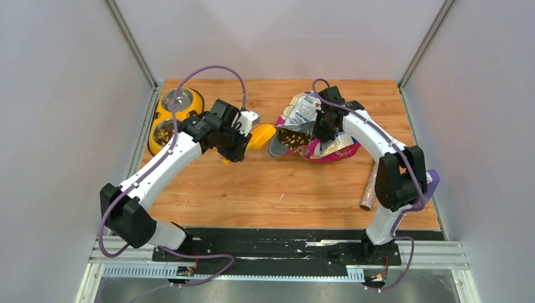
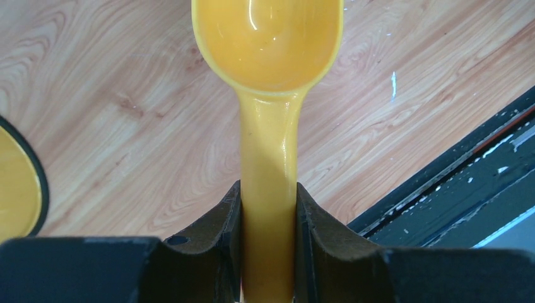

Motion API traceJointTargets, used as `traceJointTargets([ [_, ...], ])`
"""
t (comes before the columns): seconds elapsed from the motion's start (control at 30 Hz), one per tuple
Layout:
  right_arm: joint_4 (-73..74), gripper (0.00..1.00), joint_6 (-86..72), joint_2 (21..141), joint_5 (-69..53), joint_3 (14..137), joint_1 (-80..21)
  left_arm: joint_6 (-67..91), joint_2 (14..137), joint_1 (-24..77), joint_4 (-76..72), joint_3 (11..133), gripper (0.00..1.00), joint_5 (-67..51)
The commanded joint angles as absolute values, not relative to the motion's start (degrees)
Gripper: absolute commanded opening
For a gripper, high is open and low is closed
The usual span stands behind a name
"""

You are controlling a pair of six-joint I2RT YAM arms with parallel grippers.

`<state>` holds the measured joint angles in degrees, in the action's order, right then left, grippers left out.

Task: Serve the pet food

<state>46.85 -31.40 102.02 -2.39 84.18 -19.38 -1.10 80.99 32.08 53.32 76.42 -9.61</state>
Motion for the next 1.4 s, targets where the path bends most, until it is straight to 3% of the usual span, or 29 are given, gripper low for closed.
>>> traceJointTargets([
  [0.0,44.31,0.0,-31.36,102.63,-1.33,85.83,-19.9,-8.04,79.31,33.9,53.6,80.61,0.0,-10.22],
  [0.33,43.9,0.0,-30.16,102.33,-0.25,86.12,-21.15,-9.32,76.01,35.47,54.6,82.31,0.0,-10.08],
  [0.57,41.72,0.0,-27.74,100.22,1.83,84.94,-23.09,-9.62,80.79,38.09,57.15,83.7,0.0,-9.37],
  [0.93,35.8,0.0,-19.84,96.22,1.01,83.0,-28.56,-11.65,80.85,38.32,56.04,77.48,0.0,-7.46],
  [1.37,33.84,0.0,-21.44,92.84,0.97,75.39,-32.87,-7.12,97.88,38.34,54.85,83.89,0.0,-3.5],
])
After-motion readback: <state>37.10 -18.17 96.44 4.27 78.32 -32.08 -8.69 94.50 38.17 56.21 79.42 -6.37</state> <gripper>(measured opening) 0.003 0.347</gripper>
